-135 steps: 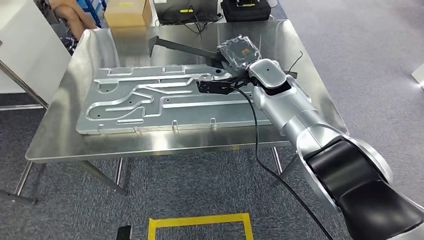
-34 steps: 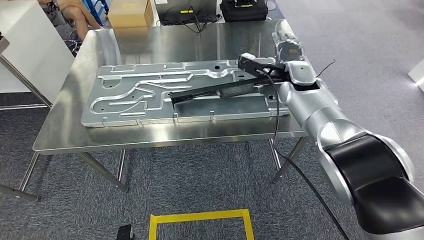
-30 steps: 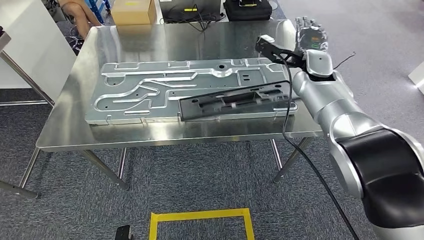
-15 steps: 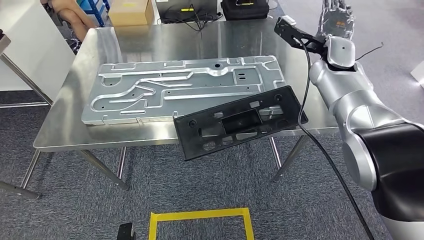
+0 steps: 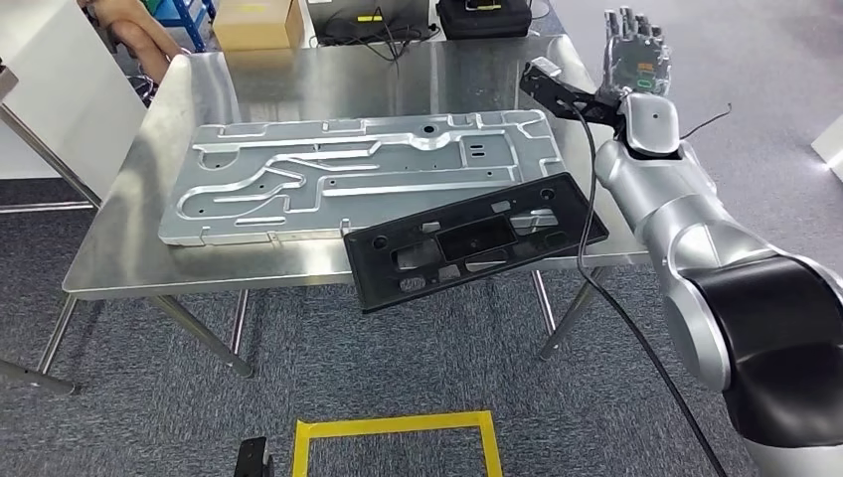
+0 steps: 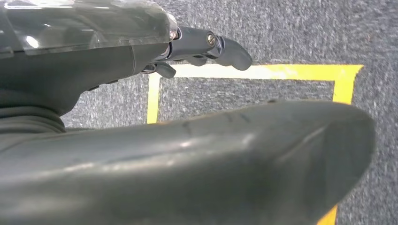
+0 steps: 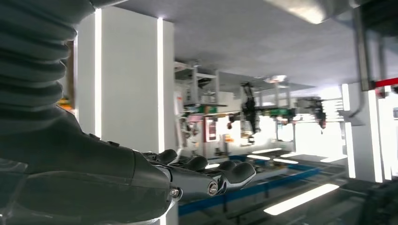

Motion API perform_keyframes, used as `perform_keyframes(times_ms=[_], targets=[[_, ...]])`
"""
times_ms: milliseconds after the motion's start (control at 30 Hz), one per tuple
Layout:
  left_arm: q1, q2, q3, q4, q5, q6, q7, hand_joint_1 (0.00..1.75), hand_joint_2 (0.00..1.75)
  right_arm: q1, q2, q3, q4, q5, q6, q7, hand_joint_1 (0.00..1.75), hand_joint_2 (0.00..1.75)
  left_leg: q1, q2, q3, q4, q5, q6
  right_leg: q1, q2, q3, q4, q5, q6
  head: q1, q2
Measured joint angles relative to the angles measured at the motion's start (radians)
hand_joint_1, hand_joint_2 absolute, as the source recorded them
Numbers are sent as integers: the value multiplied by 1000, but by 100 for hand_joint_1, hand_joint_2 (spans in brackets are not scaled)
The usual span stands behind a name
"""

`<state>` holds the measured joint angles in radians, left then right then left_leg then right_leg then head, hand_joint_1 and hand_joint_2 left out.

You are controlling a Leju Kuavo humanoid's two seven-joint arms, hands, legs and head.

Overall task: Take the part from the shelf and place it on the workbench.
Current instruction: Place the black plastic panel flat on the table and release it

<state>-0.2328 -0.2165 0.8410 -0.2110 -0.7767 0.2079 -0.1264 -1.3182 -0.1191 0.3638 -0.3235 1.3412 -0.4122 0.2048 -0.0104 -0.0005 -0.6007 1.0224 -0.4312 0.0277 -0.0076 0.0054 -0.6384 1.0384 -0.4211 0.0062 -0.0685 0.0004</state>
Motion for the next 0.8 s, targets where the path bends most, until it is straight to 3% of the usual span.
perform_keyframes(times_ms=[67,167,200,233,267,333,400,500,567,667,700,733,767,800], targets=[[-2,-1,0,0,4,-2,1,0,0,3,13,-1,-8,0,-12,-21,0,0,6,3,7,-19,13,4,2,-1,-17,38,-26,9,0,0],[-3,-3,0,0,5,-5,1,0,0,9,27,-1,-11,0,-20,-31,0,0,9,4,9,-27,18,7,-2,-2,-93,209,-113,20,0,0],[-1,-4,0,0,5,-5,1,0,0,13,30,-1,-11,0,-20,-31,0,0,10,3,9,-26,18,7,-6,-2,-112,252,-125,24,0,0],[0,-4,0,0,5,-5,1,0,0,17,32,-1,-11,0,-20,-32,0,0,11,1,8,-24,17,6,-10,-2,-116,260,-117,28,0,0],[1,-4,0,0,5,-4,3,0,0,19,34,-1,-12,1,-21,-36,0,0,12,0,8,-20,15,3,-13,-3,-100,228,-91,31,0,0],[1,-4,1,0,7,-2,7,0,0,18,43,-1,-16,5,-27,-51,0,0,14,-2,5,-8,7,-7,-19,-5,-35,97,-29,36,0,0],[0,-4,1,0,11,4,10,0,0,17,62,-1,-21,13,-36,-69,0,0,12,-1,-1,4,0,-19,-18,-3,3,14,-7,28,-1,0],[3,-4,3,0,21,23,16,0,0,22,96,-1,-29,19,-39,-96,0,0,11,0,-7,5,-1,-33,-14,1,1,5,-9,5,-2,0],[5,-3,7,0,26,34,19,0,0,24,123,-1,-39,19,-39,-123,0,0,13,0,-20,36,-26,-43,-16,0,2,1,-4,-9,-2,0],[7,-3,17,0,38,35,23,0,0,36,169,2,-58,22,-32,-160,0,0,16,0,-97,215,-117,-55,-14,0,1,-1,-2,-20,-2,0],[9,-3,21,0,43,32,25,0,0,45,183,5,-65,23,-26,-169,0,0,16,0,-123,270,-135,-56,-12,0,1,-1,-2,-21,-2,0],[12,-3,24,0,46,29,26,0,0,56,196,8,-75,24,-17,-177,0,0,16,0,-133,293,-135,-55,-10,0,0,-1,-2,-22,-2,0],[15,-3,27,0,49,26,27,0,0,67,208,13,-89,24,-7,-183,0,0,16,0,-125,275,-117,-52,-8,1,1,0,-2,-22,-2,0],[18,-3,29,0,52,24,27,0,0,76,218,20,-106,23,4,-189,0,0,16,0,-97,219,-85,-47,-7,1,1,0,-2,-22,-2,0]])
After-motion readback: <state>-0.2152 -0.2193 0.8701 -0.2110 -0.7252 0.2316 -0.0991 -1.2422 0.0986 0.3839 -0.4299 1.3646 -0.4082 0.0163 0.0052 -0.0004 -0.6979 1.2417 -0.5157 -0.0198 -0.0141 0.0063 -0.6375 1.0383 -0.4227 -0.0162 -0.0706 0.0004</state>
